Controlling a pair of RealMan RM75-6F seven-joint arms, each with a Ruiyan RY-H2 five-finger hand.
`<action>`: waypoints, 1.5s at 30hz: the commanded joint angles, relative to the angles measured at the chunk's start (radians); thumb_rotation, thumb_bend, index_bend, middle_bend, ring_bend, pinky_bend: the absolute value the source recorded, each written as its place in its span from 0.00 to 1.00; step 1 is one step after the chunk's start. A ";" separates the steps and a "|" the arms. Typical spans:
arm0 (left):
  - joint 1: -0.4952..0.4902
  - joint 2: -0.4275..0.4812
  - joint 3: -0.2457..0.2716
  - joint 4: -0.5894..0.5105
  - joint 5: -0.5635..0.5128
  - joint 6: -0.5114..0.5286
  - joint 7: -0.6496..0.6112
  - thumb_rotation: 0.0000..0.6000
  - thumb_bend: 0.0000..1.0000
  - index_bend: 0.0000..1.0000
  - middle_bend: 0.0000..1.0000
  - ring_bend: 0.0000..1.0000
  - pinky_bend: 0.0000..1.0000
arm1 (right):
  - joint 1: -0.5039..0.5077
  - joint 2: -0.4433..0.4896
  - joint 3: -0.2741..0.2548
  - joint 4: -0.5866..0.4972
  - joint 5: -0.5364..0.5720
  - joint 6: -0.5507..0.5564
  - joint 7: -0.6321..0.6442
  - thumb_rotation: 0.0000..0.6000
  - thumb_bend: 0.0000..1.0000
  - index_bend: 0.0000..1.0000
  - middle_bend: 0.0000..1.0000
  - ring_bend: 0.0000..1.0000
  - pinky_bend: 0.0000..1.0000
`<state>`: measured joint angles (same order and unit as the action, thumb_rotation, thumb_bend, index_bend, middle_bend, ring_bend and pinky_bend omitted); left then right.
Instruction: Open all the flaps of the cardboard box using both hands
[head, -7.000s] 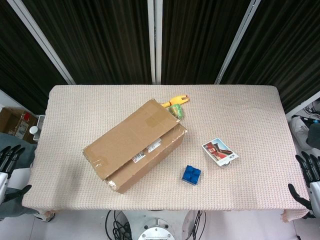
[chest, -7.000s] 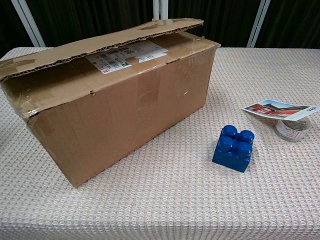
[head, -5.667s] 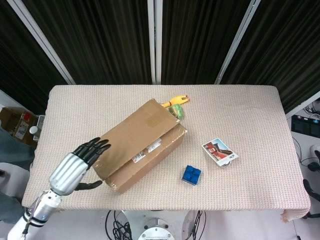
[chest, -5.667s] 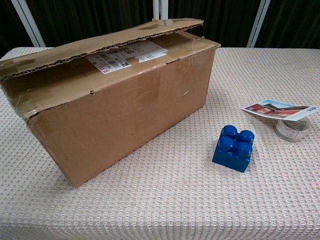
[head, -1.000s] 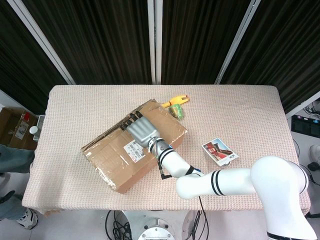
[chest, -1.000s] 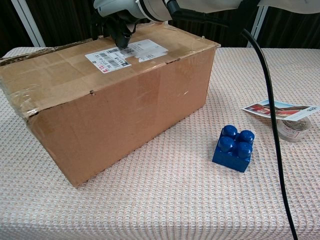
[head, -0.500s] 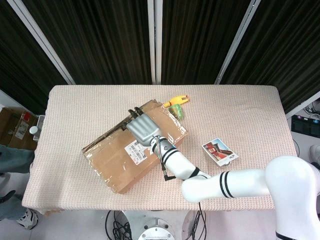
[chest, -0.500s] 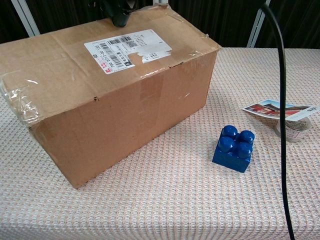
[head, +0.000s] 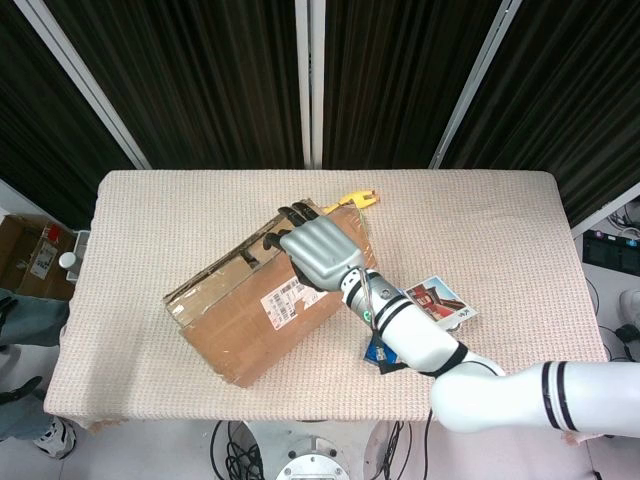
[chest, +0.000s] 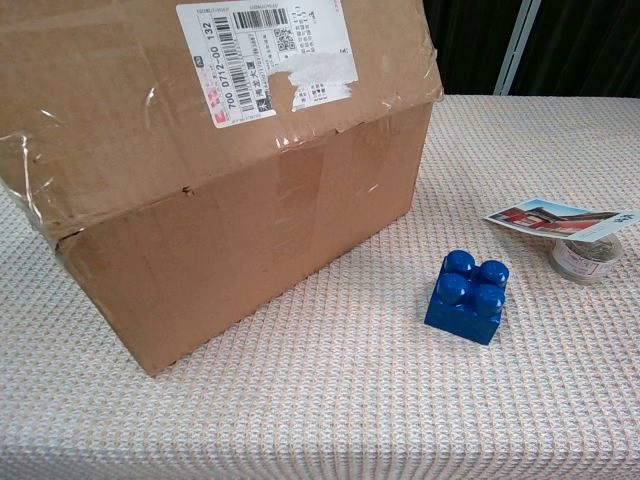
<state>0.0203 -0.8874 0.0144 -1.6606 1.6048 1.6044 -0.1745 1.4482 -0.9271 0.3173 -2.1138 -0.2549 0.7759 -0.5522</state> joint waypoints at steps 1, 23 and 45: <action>-0.006 0.005 -0.001 -0.017 0.004 -0.005 0.011 1.00 0.06 0.06 0.08 0.05 0.20 | -0.060 0.146 0.026 -0.085 -0.017 -0.114 0.093 1.00 1.00 0.25 0.34 0.00 0.00; -0.021 0.020 -0.004 -0.082 0.015 -0.016 0.053 1.00 0.06 0.06 0.08 0.05 0.20 | -0.492 0.529 0.228 -0.225 -0.542 -0.508 0.564 1.00 0.97 0.16 0.40 0.00 0.00; -0.006 0.013 0.006 -0.044 0.015 0.003 0.013 1.00 0.06 0.05 0.08 0.05 0.20 | -0.213 -0.188 -0.163 -0.031 -0.430 0.072 -0.193 1.00 0.93 0.10 0.14 0.00 0.00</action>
<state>0.0130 -0.8747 0.0191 -1.7061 1.6201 1.6064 -0.1602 1.1260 -0.9868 0.2359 -2.1940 -0.8203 0.7157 -0.5990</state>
